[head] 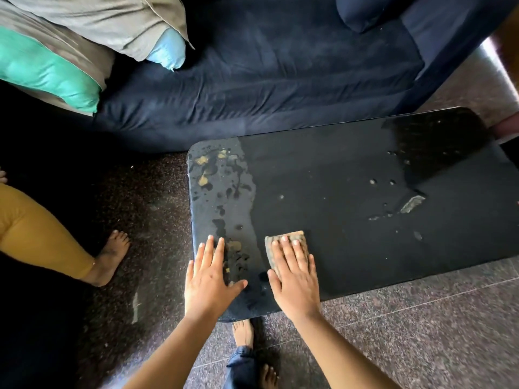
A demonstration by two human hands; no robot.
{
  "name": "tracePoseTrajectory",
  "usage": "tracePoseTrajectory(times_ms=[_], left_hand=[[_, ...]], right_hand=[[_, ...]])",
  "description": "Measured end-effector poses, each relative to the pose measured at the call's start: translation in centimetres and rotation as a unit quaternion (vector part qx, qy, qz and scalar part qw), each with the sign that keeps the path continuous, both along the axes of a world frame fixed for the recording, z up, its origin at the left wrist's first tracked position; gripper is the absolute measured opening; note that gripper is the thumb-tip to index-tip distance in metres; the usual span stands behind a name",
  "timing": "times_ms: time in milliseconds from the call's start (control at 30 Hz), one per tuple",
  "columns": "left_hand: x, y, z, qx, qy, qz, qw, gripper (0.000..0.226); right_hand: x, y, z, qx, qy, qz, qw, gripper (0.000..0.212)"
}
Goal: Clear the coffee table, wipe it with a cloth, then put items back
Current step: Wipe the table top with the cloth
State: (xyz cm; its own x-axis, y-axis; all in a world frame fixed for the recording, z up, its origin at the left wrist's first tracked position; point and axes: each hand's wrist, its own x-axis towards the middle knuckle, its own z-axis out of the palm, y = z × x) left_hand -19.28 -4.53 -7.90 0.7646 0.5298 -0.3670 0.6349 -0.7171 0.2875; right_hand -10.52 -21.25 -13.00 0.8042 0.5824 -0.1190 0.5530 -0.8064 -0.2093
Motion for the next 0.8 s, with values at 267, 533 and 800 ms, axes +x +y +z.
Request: tracePoseTrajectory(times_ms=[267, 533, 800], left_hand=[[-1.5, -1.6, -0.3, 0.023, 0.052, 0.051, 0.997, 0.127], [-1.8, -2.0, -0.6, 0.014, 0.077, 0.078, 0.994, 0.127], [-1.3, -2.1, -0.3, 0.025, 0.103, 0.095, 0.99, 0.131]], right_hand=[[1.1, -2.0, 0.1, -0.025, 0.005, -0.009, 1.0, 0.061], [0.0, -4.0, -0.2, -0.031, -0.028, 0.149, 0.988, 0.064], [-3.1, -1.8, -0.2, 0.01, -0.001, -0.022, 1.0, 0.062]])
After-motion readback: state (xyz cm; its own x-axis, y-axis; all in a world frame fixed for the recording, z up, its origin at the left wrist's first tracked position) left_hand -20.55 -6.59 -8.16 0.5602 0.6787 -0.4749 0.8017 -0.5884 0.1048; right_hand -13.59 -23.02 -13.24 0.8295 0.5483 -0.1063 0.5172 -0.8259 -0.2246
